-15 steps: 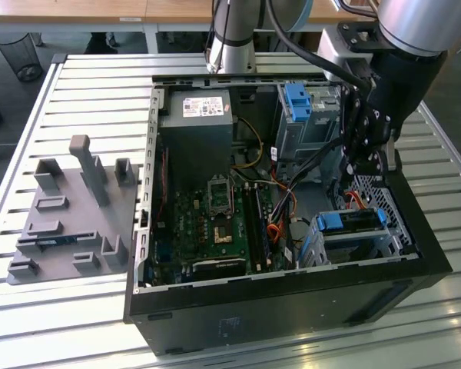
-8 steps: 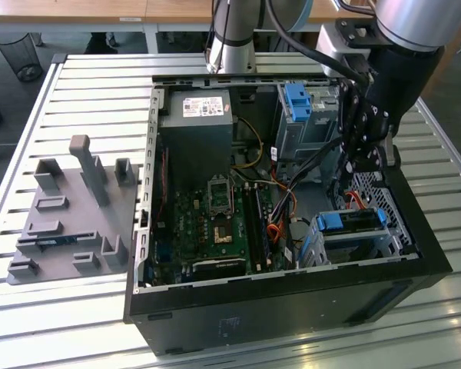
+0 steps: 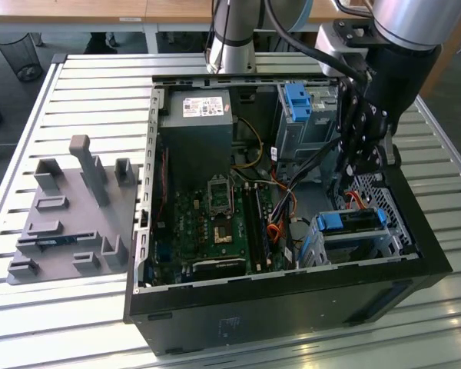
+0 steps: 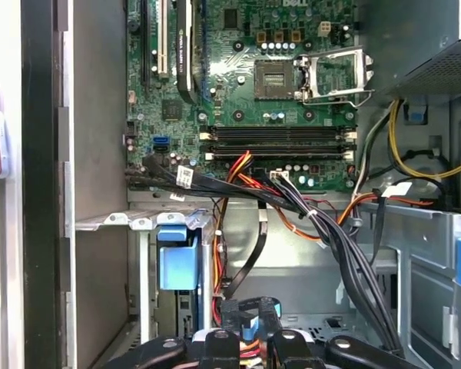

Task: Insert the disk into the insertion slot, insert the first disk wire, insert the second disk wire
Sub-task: 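Insert the second disk wire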

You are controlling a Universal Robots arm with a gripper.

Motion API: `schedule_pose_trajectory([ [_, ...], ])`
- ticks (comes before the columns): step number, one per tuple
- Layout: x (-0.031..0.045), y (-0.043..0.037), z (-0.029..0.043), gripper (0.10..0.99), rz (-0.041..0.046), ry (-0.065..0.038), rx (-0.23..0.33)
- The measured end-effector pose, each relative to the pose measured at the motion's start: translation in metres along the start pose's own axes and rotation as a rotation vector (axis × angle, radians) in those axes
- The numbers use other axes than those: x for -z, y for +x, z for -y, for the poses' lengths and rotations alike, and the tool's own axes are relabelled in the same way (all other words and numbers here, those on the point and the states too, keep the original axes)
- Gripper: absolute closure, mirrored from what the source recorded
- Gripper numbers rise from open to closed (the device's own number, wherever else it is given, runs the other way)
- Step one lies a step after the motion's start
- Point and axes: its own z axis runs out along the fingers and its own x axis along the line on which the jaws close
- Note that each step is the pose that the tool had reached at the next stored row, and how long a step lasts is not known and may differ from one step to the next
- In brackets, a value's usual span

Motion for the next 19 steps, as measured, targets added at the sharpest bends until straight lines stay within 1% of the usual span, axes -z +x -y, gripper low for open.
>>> schedule_pose_trajectory([
  [2, -0.0014, -0.0004, 0.0, 0.839, -0.0054, 0.0, 0.0],
  [5, -0.0031, -0.0006, -0.0001, 0.839, -0.017, 0.0, 0.0],
  [8, -0.005, -0.0009, -0.0001, 0.839, -0.0244, 0.001, 0.0],
  [12, -0.008, -0.0011, -0.0001, 0.839, -0.037, 0.001, 0.0],
  [19, -0.0125, -0.0018, 0.0005, 0.839, -0.0488, 0.001, 0.001],
])
